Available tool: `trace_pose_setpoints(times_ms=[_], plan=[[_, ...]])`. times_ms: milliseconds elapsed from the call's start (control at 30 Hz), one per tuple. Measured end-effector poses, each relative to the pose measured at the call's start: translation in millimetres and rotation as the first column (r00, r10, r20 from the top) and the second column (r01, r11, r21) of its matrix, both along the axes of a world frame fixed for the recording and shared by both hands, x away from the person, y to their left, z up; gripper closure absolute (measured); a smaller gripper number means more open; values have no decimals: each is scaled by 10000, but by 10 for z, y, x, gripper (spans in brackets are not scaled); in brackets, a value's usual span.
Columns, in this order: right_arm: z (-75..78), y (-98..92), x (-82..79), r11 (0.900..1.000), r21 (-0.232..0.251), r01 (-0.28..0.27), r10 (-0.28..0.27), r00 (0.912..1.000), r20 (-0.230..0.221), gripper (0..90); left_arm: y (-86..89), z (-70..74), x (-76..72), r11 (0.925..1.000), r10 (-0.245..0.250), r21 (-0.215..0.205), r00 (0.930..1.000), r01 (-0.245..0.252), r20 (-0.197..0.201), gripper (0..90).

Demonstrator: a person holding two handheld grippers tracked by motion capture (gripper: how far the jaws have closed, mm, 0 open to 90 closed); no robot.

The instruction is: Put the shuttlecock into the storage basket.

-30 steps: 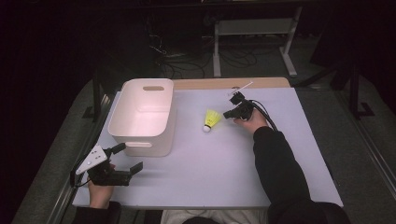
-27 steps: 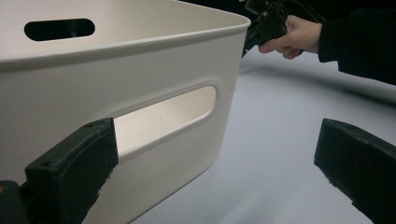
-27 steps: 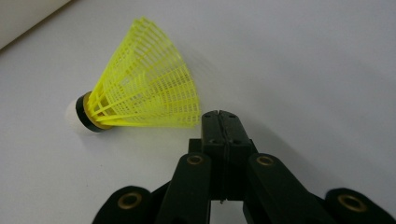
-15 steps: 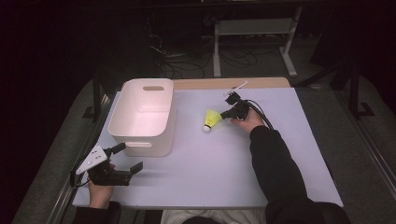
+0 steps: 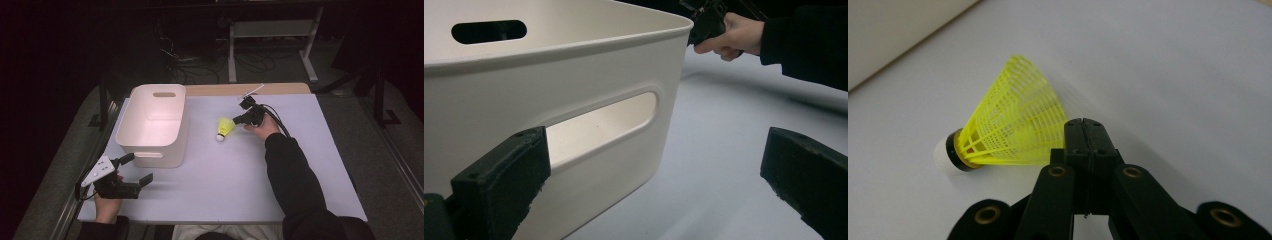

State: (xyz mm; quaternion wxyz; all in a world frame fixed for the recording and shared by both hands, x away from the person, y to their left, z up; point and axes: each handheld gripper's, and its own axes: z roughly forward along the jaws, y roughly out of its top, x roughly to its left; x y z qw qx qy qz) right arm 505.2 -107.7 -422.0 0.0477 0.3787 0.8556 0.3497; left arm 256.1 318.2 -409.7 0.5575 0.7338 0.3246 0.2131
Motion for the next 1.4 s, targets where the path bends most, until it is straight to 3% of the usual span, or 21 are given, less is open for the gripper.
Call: trace_pose_setpoints(times_ms=[167, 467, 767, 1167, 1400], plan=[[16, 68, 9, 9998, -153, -118, 119, 9999, 85, 888, 1, 1, -1, 10000, 5, -24, 10000, -5, 6, 0], [2, 143, 38, 9991, -401, 163, -153, 9996, 240, 888, 1, 1, -2, 10000, -3, -45, 10000, 3, 15, 0], [-93, 134, 75, 9958, -740, 547, -557, 9984, -124, 888, 2, 2, -2, 10000, -6, -53, 10000, 6, 14, 0], [-135, 195, 69, 9974, -451, 565, -587, 9970, -495, 888, 2, 2, -4, 10000, -4, -68, 10000, 4, 16, 0], [-126, 206, 81, 9974, 98, 714, -707, 9959, -563, 887, 2, 2, -3, 10000, -3, -66, 10000, 4, 15, 0]])
